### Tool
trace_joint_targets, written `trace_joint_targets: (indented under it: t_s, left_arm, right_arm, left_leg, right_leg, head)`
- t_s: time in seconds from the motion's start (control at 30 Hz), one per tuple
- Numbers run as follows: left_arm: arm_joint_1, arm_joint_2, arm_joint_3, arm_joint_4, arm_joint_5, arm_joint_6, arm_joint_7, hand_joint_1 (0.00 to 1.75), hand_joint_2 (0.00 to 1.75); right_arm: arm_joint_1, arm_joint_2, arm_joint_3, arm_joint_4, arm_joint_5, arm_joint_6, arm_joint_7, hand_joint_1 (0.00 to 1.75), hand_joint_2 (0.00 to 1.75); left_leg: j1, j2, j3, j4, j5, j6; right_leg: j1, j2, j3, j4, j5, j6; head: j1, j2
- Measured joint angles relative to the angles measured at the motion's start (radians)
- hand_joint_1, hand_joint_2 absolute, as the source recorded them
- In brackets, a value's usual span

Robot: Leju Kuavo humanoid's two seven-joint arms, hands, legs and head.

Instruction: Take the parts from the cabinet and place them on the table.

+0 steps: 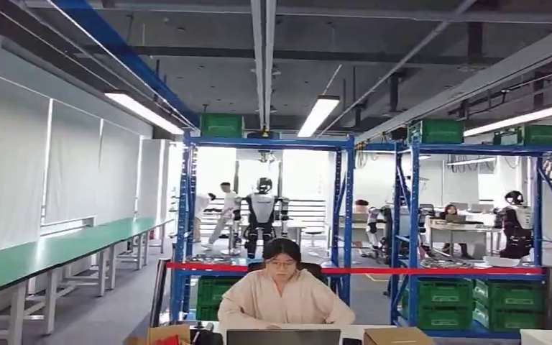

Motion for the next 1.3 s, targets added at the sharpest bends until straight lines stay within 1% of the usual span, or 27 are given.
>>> trace_joint_targets:
  t_s: [0.03, 0.07, 0.1, 0.13, 0.17, 0.2, 0.23, 0.27, 0.3, 0.33, 0.37, 0.4, 0.47, 0.57, 0.67, 0.73, 0.77, 0.93, 1.03, 1.17, 1.3]
  left_arm:
    - [0.0, 0.0, 0.0, 0.0, 0.0, 0.0, 0.0, 0.0, 0.0]
    - [-0.001, 0.0, 0.0, 0.0, -0.001, 0.0, 0.0, 0.0, 0.0]
    - [-0.001, 0.0, 0.0, 0.0, -0.002, 0.0, 0.0, 0.0, 0.0]
    - [0.0, 0.0, 0.0, 0.0, -0.002, 0.0, 0.0, 0.0, 0.0]
    - [0.002, 0.0, 0.0, 0.0, -0.002, 0.0, 0.0, 0.0, 0.0]
    - [0.003, 0.0, 0.0, 0.0, -0.003, 0.001, 0.0, 0.0, 0.0]
    - [0.002, 0.0, 0.0, 0.0, -0.008, 0.002, 0.0, 0.0, 0.0]
    - [0.001, 0.0, 0.0, 0.0, -0.01, 0.002, 0.0, 0.0, 0.0]
    - [-0.001, 0.0, 0.0, 0.0, -0.012, 0.002, -0.002, 0.0, 0.0]
    - [-0.003, 0.0, 0.0, 0.0, -0.017, 0.002, -0.003, 0.0, 0.0]
    - [-0.005, 0.0, 0.0, 0.0, -0.019, 0.002, -0.003, 0.0, 0.0]
    - [-0.005, 0.0, 0.0, 0.0, -0.022, 0.002, -0.003, 0.0, 0.0]
    - [-0.008, 0.0, -0.002, 0.0, -0.031, 0.002, 0.0, 0.0, 0.0]
    - [-0.014, -0.001, -0.005, 0.0, -0.044, 0.002, 0.007, 0.0, 0.0]
    - [-0.016, -0.001, -0.011, 0.0, -0.054, 0.002, 0.01, 0.0, 0.0]
    - [-0.018, -0.001, -0.014, 0.0, -0.061, 0.002, 0.01, 0.0, 0.0]
    - [-0.02, -0.001, -0.015, 0.0, -0.062, 0.002, 0.01, 0.0, 0.0]
    - [-0.022, -0.001, -0.027, 0.001, -0.073, -0.003, 0.012, 0.0, 0.0]
    - [-0.023, -0.001, -0.033, 0.001, -0.087, -0.005, 0.016, 0.0, 0.0]
    - [-0.024, -0.001, -0.044, 0.001, -0.104, -0.009, 0.016, 0.0, 0.0]
    - [-0.025, -0.001, -0.057, 0.002, -0.113, -0.013, 0.015, 0.0, 0.0]
  right_arm:
    - [0.0, 0.0, 0.0, 0.0, 0.0, 0.0, 0.0, 1.75, 1.75]
    - [0.002, 0.0, 0.0, 0.0, 0.0, 0.0, 0.0, 1.75, 1.75]
    - [0.004, 0.0, 0.0, 0.0, 0.0, 0.001, 0.0, 1.75, 1.75]
    - [0.005, 0.0, 0.0, 0.0, 0.0, 0.001, 0.0, 1.75, 1.75]
    - [0.004, 0.0, 0.0, 0.0, 0.0, 0.002, 0.0, 1.75, 1.75]
    - [0.003, 0.0, 0.001, 0.0, 0.0, 0.005, 0.0, 1.75, 1.75]
    - [-0.001, 0.0, 0.001, 0.0, 0.0, 0.008, 0.0, 1.75, 1.75]
    - [-0.008, 0.0, 0.002, 0.0, 0.002, 0.01, 0.0, 1.75, 1.75]
    - [-0.018, -0.001, 0.003, 0.005, 0.004, 0.01, 0.001, 1.75, 1.75]
    - [-0.031, 0.0, 0.005, 0.006, 0.006, 0.01, 0.005, 1.75, 1.75]
    - [-0.043, -0.001, 0.008, 0.01, 0.007, 0.01, 0.013, 1.75, 1.75]
    - [-0.058, 0.0, 0.011, 0.016, 0.007, 0.01, 0.022, 1.75, 1.75]
    - [-0.097, 0.0, 0.019, 0.035, 0.006, 0.014, 0.041, 1.75, 1.75]
    - [-0.165, 0.002, 0.034, 0.072, 0.002, 0.018, 0.065, 1.75, 1.75]
    - [-0.221, 0.011, 0.045, 0.11, 0.001, 0.002, 0.083, 1.75, 1.75]
    - [-0.272, 0.022, 0.055, 0.141, 0.025, -0.022, 0.103, 1.75, 1.75]
    - [-0.299, 0.027, 0.058, 0.155, 0.04, -0.034, 0.114, 1.75, 1.75]
    - [-0.412, 0.045, 0.082, 0.252, 0.123, -0.085, 0.165, 1.75, 1.75]
    - [-0.504, 0.048, 0.088, 0.343, 0.185, -0.125, 0.206, 1.75, 1.75]
    - [-0.64, 0.051, 0.087, 0.488, 0.244, -0.154, 0.248, 1.75, 1.75]
    - [-0.732, 0.053, 0.083, 0.601, 0.368, -0.223, 0.276, 1.75, 1.75]
  left_leg:
    - [0.0, 0.0, 0.004, -0.001, -0.002, 0.003]
    - [0.0, 0.0, 0.007, -0.001, -0.007, 0.007]
    - [0.0, 0.0, 0.011, -0.001, -0.011, 0.008]
    - [0.0, 0.0, 0.017, -0.001, -0.016, 0.007]
    - [0.0, -0.001, 0.026, 0.0, -0.021, 0.006]
    - [0.0, -0.002, 0.036, 0.0, -0.028, 0.005]
    - [-0.001, -0.003, 0.048, 0.0, -0.035, 0.002]
    - [-0.001, -0.004, 0.058, -0.001, -0.042, -0.003]
    - [-0.005, -0.003, 0.059, -0.003, -0.046, -0.009]
    - [-0.004, -0.004, 0.057, -0.001, -0.047, -0.014]
    - [-0.008, -0.003, 0.054, 0.002, -0.05, -0.008]
    - [-0.007, -0.001, 0.055, -0.001, -0.049, -0.008]
    - [-0.007, -0.001, 0.059, -0.008, -0.047, -0.011]
    - [-0.006, -0.001, 0.06, -0.013, -0.046, -0.014]
    - [-0.006, -0.001, 0.06, -0.017, -0.044, -0.017]
    - [-0.006, -0.001, 0.06, -0.017, -0.043, -0.019]
    - [-0.006, -0.001, 0.06, -0.017, -0.043, -0.022]
    - [-0.007, -0.001, 0.06, -0.017, -0.042, -0.022]
    - [-0.008, -0.001, 0.059, -0.016, -0.042, -0.022]
    - [-0.009, -0.002, 0.059, -0.016, -0.042, -0.022]
    - [-0.009, -0.002, 0.059, -0.016, -0.042, -0.022]
  right_leg:
    - [-0.002, 0.0, -0.041, 0.078, -0.035, 0.004]
    - [-0.003, 0.0, -0.091, 0.163, -0.064, 0.006]
    - [-0.003, 0.0, -0.136, 0.232, -0.081, 0.008]
    - [-0.003, 0.0, -0.165, 0.265, -0.075, 0.009]
    - [-0.003, 0.0, -0.169, 0.248, -0.042, 0.009]
    - [-0.003, 0.0, -0.152, 0.185, 0.011, 0.008]
    - [-0.003, 0.0, -0.12, 0.094, 0.073, 0.004]
    - [-0.001, 0.0, -0.091, 0.004, 0.125, -0.003]
    - [0.003, 0.001, -0.081, -0.002, 0.108, -0.01]
    - [0.006, 0.001, -0.075, -0.026, 0.108, -0.015]
    - [0.003, 0.001, -0.078, -0.027, 0.11, -0.013]
    - [0.003, 0.004, -0.079, -0.027, 0.11, -0.013]
    - [0.004, 0.006, -0.08, -0.027, 0.109, -0.015]
    - [0.005, 0.004, -0.08, -0.027, 0.106, -0.02]
    - [0.005, 0.003, -0.08, -0.026, 0.105, -0.021]
    - [0.005, 0.004, -0.081, -0.026, 0.106, -0.022]
    - [0.005, 0.004, -0.081, -0.026, 0.106, -0.022]
    - [0.005, 0.003, -0.08, -0.026, 0.106, -0.022]
    - [0.004, 0.003, -0.08, -0.026, 0.107, -0.023]
    - [0.003, 0.003, -0.08, -0.026, 0.107, -0.023]
    - [0.003, 0.003, -0.081, -0.026, 0.107, -0.023]
  head:
    - [0.0, 0.0]
    - [0.0, 0.0]
    - [0.0, 0.0]
    - [0.0, 0.0]
    - [0.0, 0.0]
    - [0.0, 0.0]
    - [0.0, 0.0]
    - [0.0, 0.0]
    - [0.0, 0.0]
    - [0.0, 0.0]
    - [0.0, 0.0]
    - [0.0, 0.0]
    - [0.0, 0.0]
    - [0.0, 0.0]
    - [0.0, 0.0]
    - [0.0, 0.0]
    - [0.0, 0.0]
    - [0.0, 0.0]
    - [0.0, 0.0]
    - [0.0, 0.0]
    - [0.0, 0.0]
